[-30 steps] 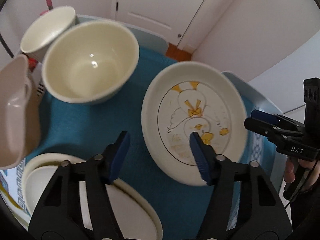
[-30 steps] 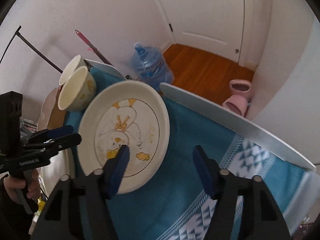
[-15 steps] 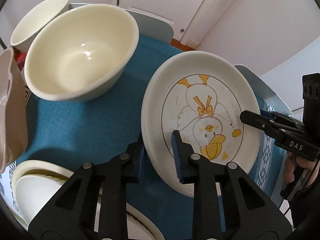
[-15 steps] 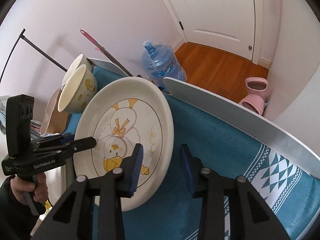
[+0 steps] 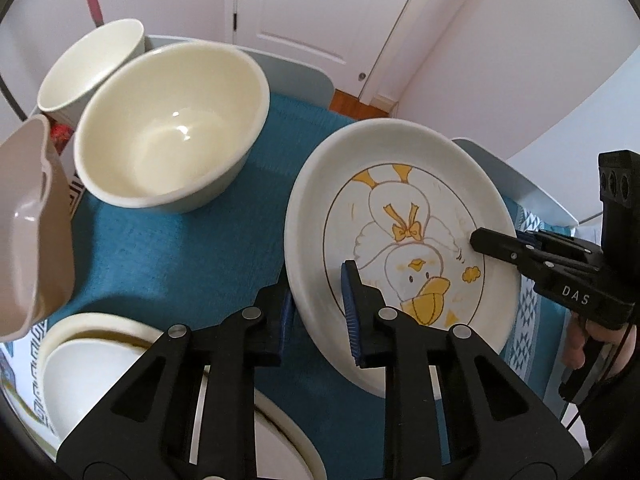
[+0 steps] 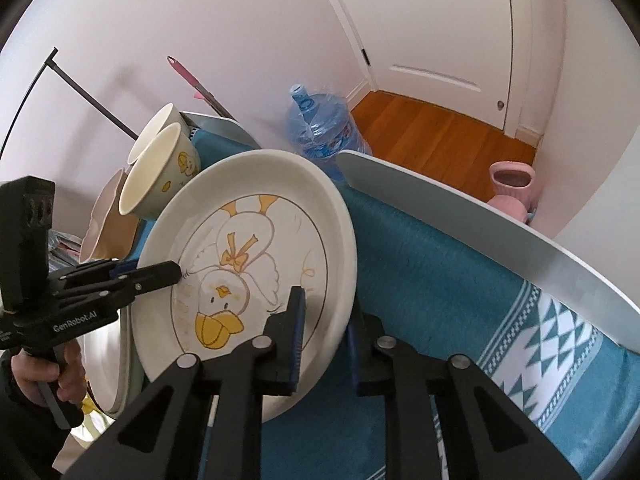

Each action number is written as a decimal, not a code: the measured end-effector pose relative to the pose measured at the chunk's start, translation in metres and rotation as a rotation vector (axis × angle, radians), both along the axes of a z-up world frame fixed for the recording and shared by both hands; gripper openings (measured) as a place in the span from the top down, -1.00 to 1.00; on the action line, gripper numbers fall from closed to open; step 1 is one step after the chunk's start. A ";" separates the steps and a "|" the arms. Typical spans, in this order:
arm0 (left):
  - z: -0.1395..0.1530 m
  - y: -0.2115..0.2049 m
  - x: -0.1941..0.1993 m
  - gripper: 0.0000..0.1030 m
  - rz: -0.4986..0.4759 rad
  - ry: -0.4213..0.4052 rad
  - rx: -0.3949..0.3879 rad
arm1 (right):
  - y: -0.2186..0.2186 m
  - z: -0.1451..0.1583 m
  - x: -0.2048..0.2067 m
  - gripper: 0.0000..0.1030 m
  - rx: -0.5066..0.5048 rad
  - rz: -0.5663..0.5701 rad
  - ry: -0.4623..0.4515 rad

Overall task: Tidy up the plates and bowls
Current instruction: 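Carry the duck plate over the plate stack and lower it with both tools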

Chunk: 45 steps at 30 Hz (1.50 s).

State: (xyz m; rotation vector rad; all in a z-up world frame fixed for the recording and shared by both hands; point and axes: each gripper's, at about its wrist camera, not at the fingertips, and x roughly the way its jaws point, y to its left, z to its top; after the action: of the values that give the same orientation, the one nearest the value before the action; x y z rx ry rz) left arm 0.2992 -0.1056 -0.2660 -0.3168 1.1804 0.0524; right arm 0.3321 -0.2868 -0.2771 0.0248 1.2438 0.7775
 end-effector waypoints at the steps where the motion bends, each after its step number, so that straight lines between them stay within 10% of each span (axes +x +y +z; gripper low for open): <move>1: 0.003 0.001 -0.002 0.62 -0.001 -0.004 0.002 | 0.000 0.003 -0.002 0.67 -0.002 0.000 -0.008; 21: 0.115 0.063 -0.102 0.62 -0.095 -0.202 -0.012 | 0.041 0.121 -0.106 0.67 -0.009 -0.115 -0.162; 45: 0.024 0.142 -0.156 0.62 -0.424 -0.049 -0.041 | 0.135 0.057 -0.226 0.68 -0.192 -0.472 -0.068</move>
State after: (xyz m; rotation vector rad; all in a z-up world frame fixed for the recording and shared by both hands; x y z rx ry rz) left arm 0.1433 0.0366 -0.2418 -0.0979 1.1805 -0.3479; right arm 0.1064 -0.1518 -0.2204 0.1296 1.1813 0.2468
